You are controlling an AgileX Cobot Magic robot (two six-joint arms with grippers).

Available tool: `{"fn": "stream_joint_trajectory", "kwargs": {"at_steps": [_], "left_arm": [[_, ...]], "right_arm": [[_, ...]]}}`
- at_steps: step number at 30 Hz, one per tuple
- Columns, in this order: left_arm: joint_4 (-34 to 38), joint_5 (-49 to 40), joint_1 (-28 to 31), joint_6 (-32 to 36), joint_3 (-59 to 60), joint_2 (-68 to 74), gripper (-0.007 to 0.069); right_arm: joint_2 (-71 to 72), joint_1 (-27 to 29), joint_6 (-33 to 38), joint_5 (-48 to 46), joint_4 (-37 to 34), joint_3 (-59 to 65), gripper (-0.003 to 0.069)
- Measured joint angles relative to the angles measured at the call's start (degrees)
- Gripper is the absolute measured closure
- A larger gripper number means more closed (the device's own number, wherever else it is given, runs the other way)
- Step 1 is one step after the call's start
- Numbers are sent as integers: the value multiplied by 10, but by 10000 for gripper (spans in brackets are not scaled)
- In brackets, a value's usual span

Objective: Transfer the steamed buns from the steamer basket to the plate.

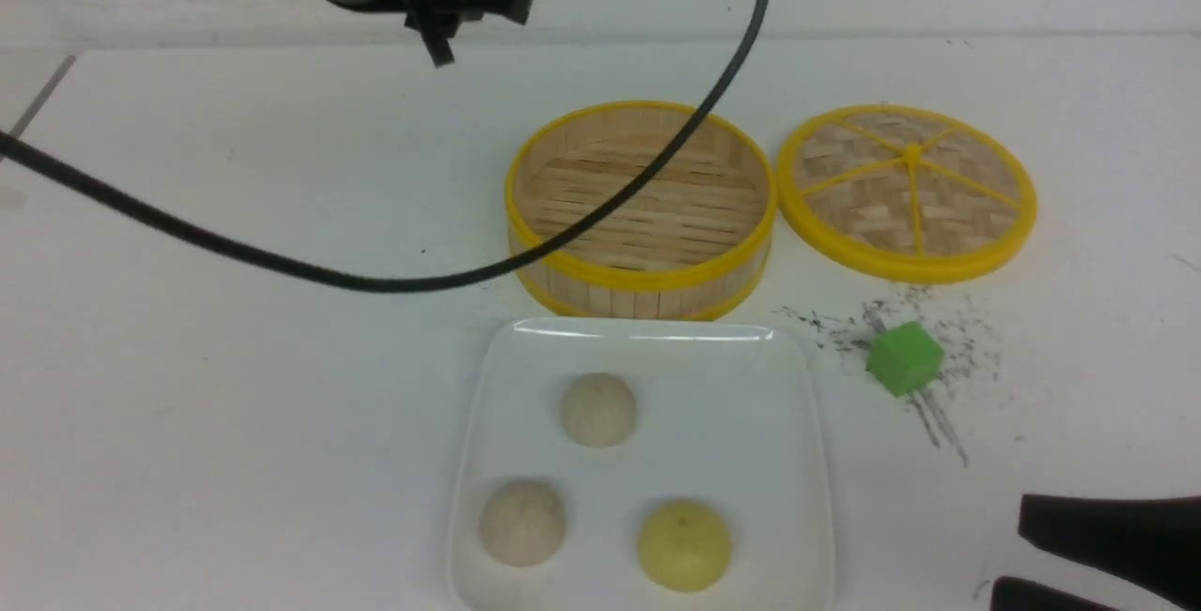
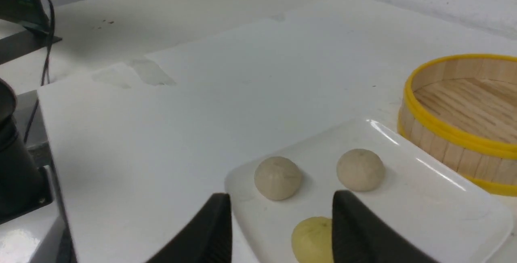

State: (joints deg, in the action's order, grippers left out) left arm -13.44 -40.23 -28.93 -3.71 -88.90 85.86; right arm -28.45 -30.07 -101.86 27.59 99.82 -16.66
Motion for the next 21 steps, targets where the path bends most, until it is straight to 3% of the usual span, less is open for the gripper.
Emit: {"fn": "stream_joint_trajectory", "kwargs": {"at_steps": [7,21], "left_arm": [[-6,3,0,-3,0,-46,338],[-16,10,0,-14,0,-110,354]], "right_arm": [[0,0,0,-157,0,-36,308],[0,0,53,-269,-12,-100,308]]}}
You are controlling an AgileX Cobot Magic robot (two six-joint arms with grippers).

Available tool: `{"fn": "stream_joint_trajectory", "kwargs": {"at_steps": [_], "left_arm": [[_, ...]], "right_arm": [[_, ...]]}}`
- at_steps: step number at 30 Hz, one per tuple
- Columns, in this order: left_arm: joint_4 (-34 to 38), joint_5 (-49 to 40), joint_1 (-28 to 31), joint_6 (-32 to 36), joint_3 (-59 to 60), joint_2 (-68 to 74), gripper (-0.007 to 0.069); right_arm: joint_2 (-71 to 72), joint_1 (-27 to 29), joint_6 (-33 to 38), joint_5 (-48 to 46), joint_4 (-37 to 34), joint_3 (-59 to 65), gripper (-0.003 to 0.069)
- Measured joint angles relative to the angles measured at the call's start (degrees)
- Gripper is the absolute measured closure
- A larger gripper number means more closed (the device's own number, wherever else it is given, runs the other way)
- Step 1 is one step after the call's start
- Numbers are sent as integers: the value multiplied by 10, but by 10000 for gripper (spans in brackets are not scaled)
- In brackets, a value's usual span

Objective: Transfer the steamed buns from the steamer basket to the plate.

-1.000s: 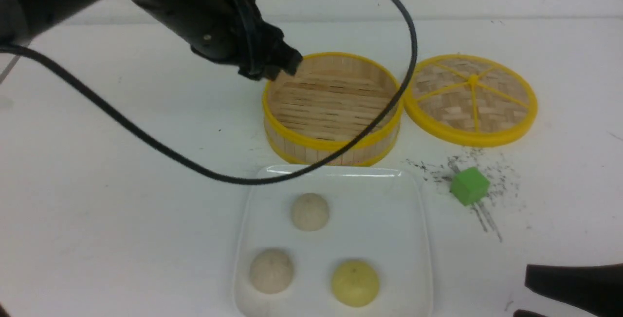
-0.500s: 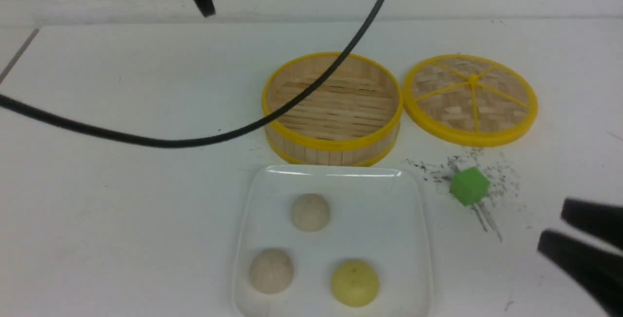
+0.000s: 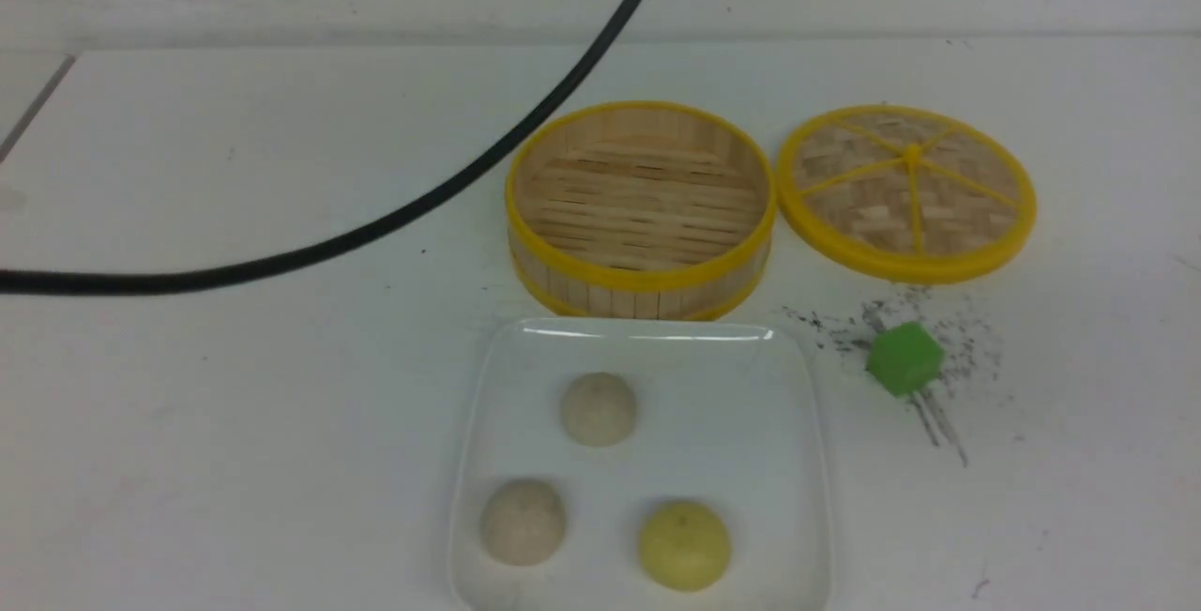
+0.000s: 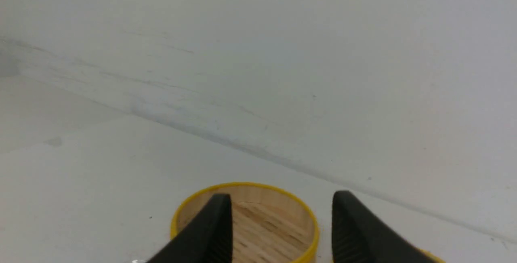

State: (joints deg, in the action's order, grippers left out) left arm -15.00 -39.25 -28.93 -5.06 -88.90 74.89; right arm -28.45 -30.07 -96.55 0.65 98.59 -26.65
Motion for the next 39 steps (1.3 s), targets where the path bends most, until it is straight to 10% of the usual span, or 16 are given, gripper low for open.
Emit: {"fn": "stream_joint_trajectory", "kwargs": {"at_steps": [14,39], "left_arm": [[-9,-51,0,0,0,-1,354],[-1,-13,0,-2,0,-1,357]], "right_arm": [[124,0,-13,-64,-39,-70,308],[292,0,-57,-6,-50,152,309]]}}
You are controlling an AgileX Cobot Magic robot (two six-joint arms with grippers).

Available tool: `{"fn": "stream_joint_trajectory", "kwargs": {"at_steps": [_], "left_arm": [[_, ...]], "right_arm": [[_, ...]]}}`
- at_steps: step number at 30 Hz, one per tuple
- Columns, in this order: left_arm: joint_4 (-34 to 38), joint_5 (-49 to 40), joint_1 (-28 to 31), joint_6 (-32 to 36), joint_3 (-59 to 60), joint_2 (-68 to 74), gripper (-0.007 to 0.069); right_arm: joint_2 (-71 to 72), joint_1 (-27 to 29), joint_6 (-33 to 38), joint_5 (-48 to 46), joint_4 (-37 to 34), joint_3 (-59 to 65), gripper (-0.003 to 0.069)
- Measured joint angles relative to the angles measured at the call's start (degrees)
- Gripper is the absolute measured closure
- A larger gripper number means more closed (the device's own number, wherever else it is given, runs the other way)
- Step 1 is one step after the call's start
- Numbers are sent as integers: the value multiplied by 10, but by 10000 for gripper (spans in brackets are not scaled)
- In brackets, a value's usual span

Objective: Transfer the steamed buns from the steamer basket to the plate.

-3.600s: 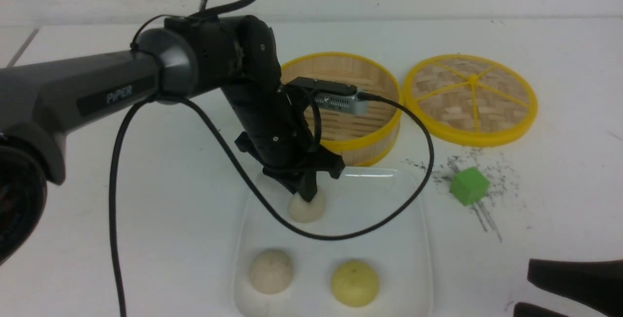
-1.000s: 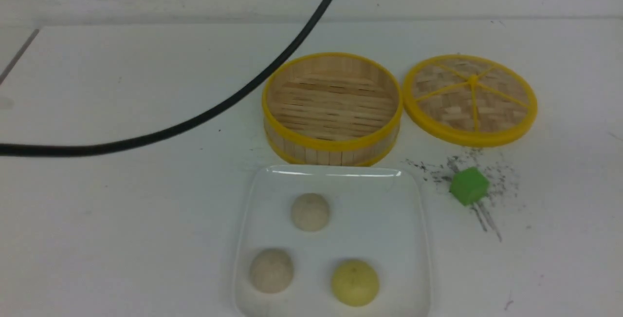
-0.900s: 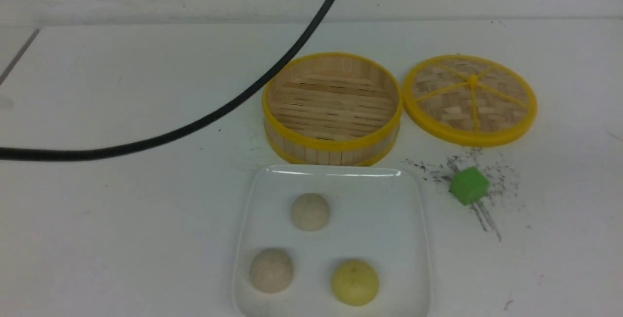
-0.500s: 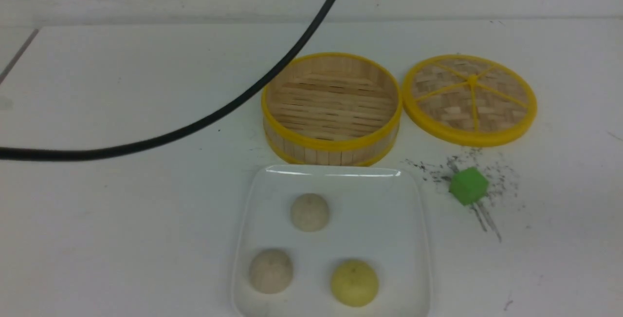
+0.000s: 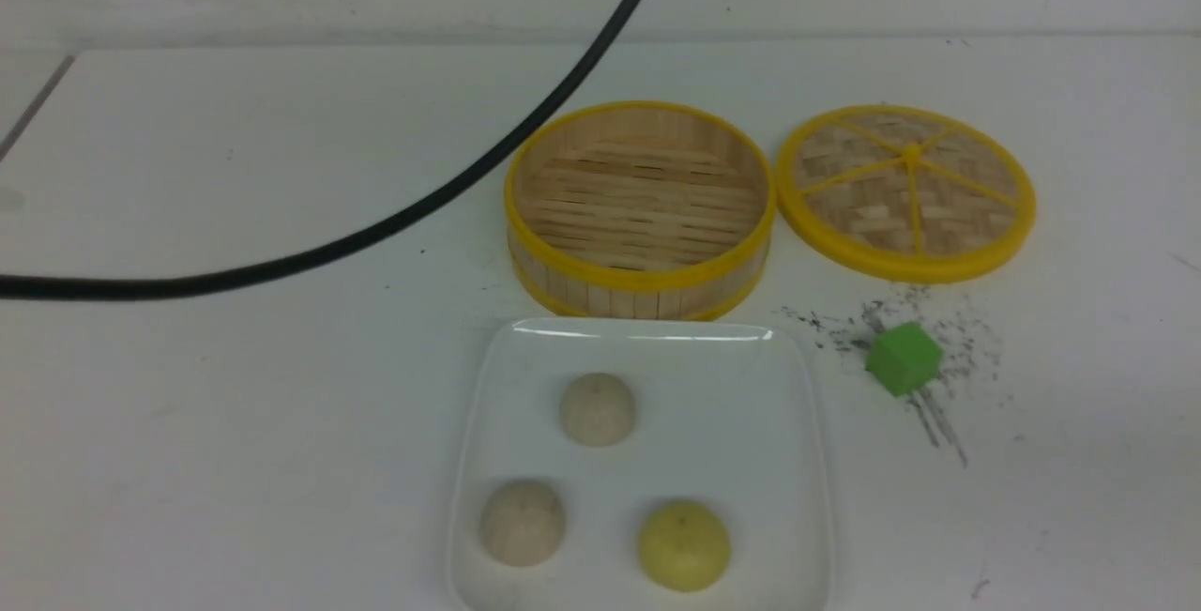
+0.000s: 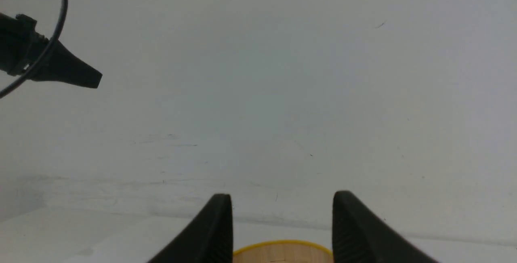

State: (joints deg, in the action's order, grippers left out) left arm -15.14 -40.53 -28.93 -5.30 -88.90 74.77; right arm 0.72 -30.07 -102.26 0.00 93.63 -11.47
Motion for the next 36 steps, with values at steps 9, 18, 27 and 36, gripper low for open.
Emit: {"fn": "stream_joint_trajectory", "kwargs": {"at_steps": [9,18,27,36], "left_arm": [[-5,-1,0,0,0,0,361],[-8,-1,0,0,0,2,361],[-8,-1,0,0,0,2,361],[-8,-1,0,0,0,2,361]], "right_arm": [[0,0,-20,13,11,2,310],[0,0,-20,45,51,2,352],[0,0,-21,61,59,2,446],[0,0,-32,87,61,2,447]]}}
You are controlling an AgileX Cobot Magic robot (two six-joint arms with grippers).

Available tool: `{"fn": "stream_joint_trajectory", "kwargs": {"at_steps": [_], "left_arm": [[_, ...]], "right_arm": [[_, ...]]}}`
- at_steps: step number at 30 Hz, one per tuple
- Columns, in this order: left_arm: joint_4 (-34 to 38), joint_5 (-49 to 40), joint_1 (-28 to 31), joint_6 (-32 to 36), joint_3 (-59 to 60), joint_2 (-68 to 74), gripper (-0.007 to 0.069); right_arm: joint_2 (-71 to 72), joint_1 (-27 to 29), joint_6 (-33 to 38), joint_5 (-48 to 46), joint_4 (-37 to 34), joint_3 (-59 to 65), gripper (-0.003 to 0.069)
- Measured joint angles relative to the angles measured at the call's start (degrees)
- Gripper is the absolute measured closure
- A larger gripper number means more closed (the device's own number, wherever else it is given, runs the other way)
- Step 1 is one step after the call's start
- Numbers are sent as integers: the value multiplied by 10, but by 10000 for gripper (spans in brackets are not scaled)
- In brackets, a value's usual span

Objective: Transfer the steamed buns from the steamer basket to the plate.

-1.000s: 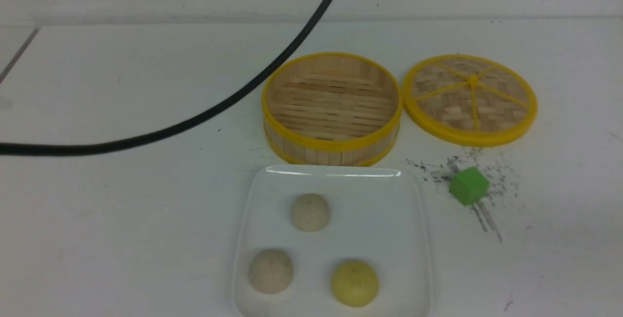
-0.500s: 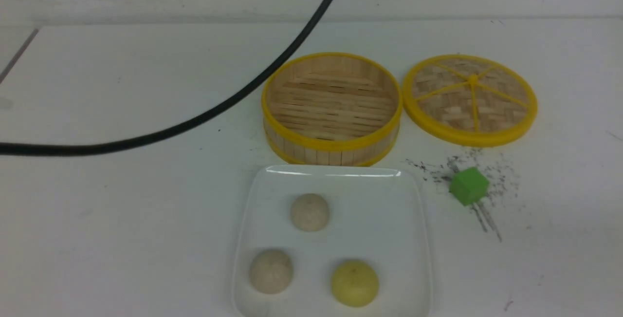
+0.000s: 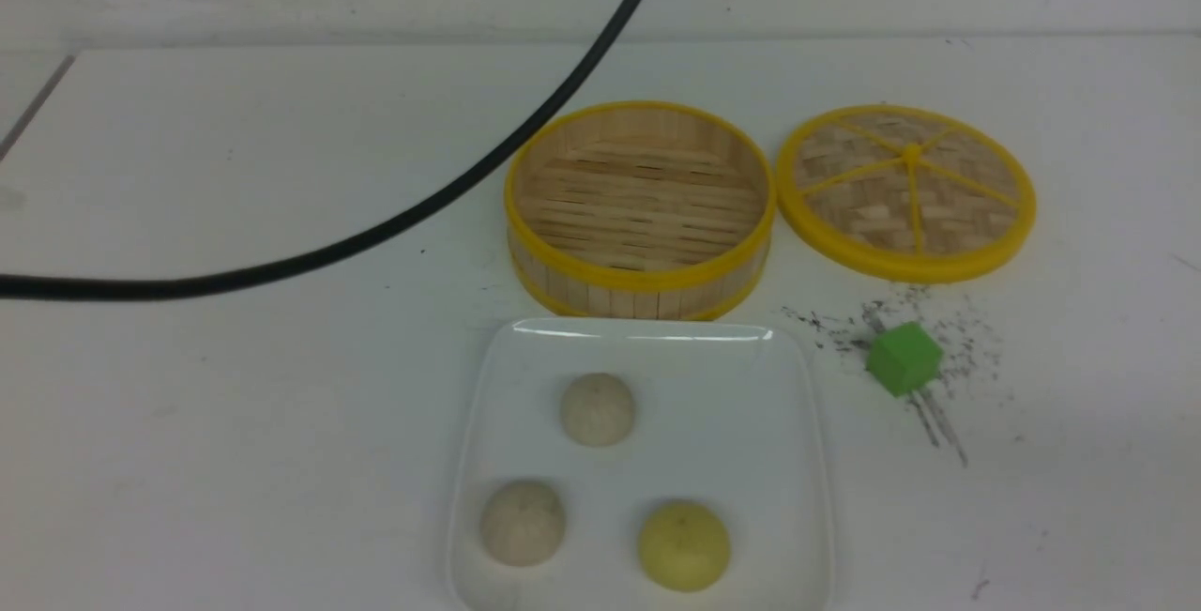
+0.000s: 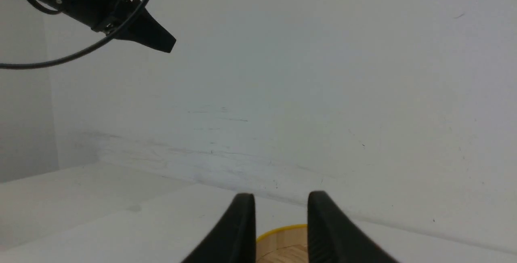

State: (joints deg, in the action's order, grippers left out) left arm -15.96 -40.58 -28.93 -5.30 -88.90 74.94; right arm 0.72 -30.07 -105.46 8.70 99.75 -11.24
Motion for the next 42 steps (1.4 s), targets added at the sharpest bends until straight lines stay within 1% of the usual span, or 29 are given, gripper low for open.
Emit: {"fn": "stream_joint_trajectory", "kwargs": {"at_steps": [6,8,9,10,11,12,14,15,16,17,18,19,20,21,22,23,25,26,27,28,29,30,32,35,39,42], "left_arm": [[0,0,0,0,0,0,361],[0,0,0,0,0,0,361],[0,0,0,0,0,0,361],[0,0,0,0,0,0,361],[0,0,0,0,0,0,361],[-2,0,0,0,0,0,361],[-5,-1,0,0,0,0,361],[-7,-2,0,0,0,0,361],[-8,-2,0,0,0,0,361],[-10,-3,0,0,0,0,361],[-10,-4,0,0,0,0,361],[-16,-5,0,0,0,0,361],[-18,-5,0,0,0,0,361],[-19,-5,0,0,0,0,361],[-19,-5,0,0,0,0,361],[-22,-5,0,0,0,0,361],[-24,-6,0,0,0,0,361],[-24,-6,0,0,0,0,361],[-24,-6,0,0,0,0,361],[-24,-7,0,0,0,0,361],[-24,-7,0,0,0,0,361],[-24,-7,0,0,0,0,361],[-24,-8,0,0,0,0,361],[-24,-9,0,0,0,0,361],[-24,-9,0,0,0,0,361],[-24,-9,0,0,0,0,361]], "right_arm": [[0,0,-13,19,-1,1,447],[0,0,-16,15,-19,3,447],[0,0,-1,-3,-74,9,445],[0,0,33,-23,-129,14,443],[0,0,43,-23,-129,15,442],[0,0,134,-65,-243,21,441],[0,0,322,-117,-410,26,438],[0,0,450,-147,-512,27,436],[0,0,535,-167,-562,27,435],[0,0,636,-192,-657,27,434],[0,0,655,-197,-672,27,434],[0,0,810,-248,-784,27,432],[0,0,879,-279,-844,27,431],[0,0,926,-304,-895,27,430],[0,0,937,-310,-904,28,429],[0,0,1007,-342,-953,33,427],[0,0,1055,-348,-993,44,424],[0,0,1061,-336,-998,52,423],[0,0,1063,-332,-998,54,423],[0,0,1066,-298,-998,70,423],[0,0,1066,-293,-998,72,423],[0,0,1065,-254,-998,91,421],[0,0,1055,-218,-994,113,420],[0,0,1058,-192,-991,127,420],[0,0,1060,-203,-988,127,420],[0,0,1060,-247,-986,127,420]]}}
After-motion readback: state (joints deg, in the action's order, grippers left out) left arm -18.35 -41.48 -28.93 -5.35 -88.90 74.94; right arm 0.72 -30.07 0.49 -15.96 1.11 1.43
